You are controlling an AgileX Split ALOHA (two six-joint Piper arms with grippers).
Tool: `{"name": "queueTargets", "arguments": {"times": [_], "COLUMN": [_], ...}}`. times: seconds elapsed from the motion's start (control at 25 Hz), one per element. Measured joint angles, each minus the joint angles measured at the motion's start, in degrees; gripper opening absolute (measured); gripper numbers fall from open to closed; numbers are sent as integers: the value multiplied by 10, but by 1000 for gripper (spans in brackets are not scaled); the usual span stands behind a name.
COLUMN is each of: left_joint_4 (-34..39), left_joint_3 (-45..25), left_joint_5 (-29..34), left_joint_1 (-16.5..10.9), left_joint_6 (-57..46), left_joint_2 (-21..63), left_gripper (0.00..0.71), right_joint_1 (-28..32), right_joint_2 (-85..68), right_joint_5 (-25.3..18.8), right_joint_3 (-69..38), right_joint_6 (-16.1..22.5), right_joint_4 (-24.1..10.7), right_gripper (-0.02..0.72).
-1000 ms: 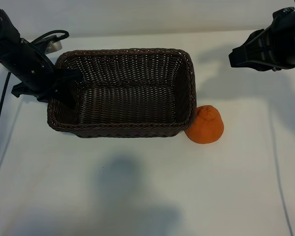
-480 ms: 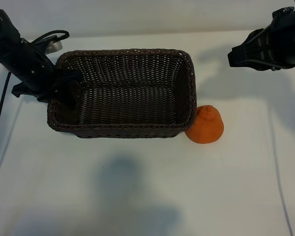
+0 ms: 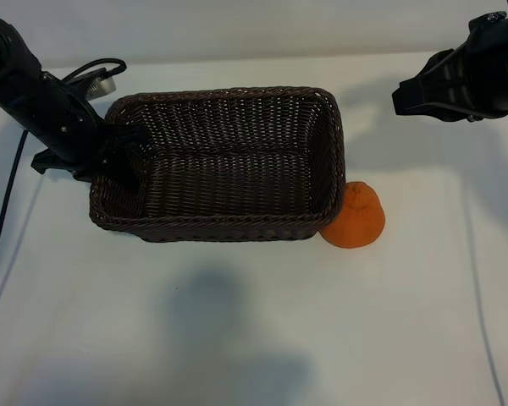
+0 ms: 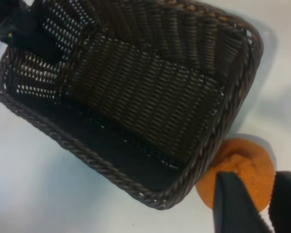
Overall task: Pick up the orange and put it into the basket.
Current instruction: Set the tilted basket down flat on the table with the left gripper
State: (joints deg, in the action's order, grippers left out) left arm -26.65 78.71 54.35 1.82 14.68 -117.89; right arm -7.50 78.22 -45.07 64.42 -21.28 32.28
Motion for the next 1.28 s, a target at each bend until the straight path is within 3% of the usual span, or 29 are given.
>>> {"name": "queueTargets", "arguments": {"times": [1.04,1.16,1.28], "left_joint_4": [38,36,32], "left_joint_3": [0,0,5], "left_joint_5": [10,10,10], "left_joint_1": [0,0,0], "left_joint_6": [-43,-44,-44], "left_joint_2": [0,0,0], "left_gripper": [149,181,277], "right_joint_1": [0,0,0], "right_joint_2": [0,0,0], "right_joint_5": [0,0,0], "right_joint_3": [0,0,0], "right_joint_6": [0,0,0], "right_joint_4": [0,0,0], "right_gripper": [232,232,232]}}
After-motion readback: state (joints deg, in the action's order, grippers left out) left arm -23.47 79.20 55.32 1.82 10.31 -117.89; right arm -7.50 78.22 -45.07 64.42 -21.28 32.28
